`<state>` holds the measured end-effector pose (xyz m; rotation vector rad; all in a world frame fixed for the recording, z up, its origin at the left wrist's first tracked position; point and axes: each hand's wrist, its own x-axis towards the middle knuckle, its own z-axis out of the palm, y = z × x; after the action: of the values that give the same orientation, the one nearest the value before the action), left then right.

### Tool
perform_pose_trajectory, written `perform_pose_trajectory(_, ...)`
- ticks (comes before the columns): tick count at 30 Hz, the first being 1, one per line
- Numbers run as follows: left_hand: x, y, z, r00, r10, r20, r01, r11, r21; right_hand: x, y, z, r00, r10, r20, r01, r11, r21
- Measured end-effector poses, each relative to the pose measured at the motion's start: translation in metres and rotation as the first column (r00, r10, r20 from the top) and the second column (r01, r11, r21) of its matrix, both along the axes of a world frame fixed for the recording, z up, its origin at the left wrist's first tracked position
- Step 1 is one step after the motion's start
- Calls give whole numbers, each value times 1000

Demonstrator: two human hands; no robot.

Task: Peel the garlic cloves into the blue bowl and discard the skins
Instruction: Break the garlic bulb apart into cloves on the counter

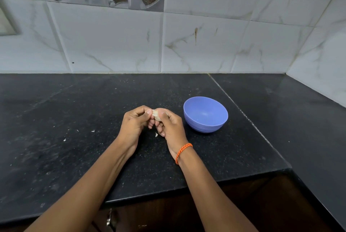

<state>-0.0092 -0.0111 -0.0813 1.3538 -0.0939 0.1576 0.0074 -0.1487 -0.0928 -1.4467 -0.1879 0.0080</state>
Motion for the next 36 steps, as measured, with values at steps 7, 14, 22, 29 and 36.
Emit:
perform_pose_trajectory(7,-5,0,7,996,-81,-20,77,986,-147,2,-6,2,991,127,-40,-119,980,161)
perform_pose_trajectory(14,-8,-1,8,992,-113,-51,97,962,-255,3,-10,5,975,218,-35,-204,951,232)
perform_pose_trajectory(22,3,-2,2,994,112,-1,-112,988,107,-2,-3,-3,931,-246,269,333,872,-358)
perform_pose_trajectory(29,1,-1,-1,982,177,64,-186,965,187,-1,2,3,966,-63,252,189,835,-516)
perform_pose_trajectory(36,0,1,0,995,82,54,-87,990,109,4,-10,9,970,55,237,25,947,-321)
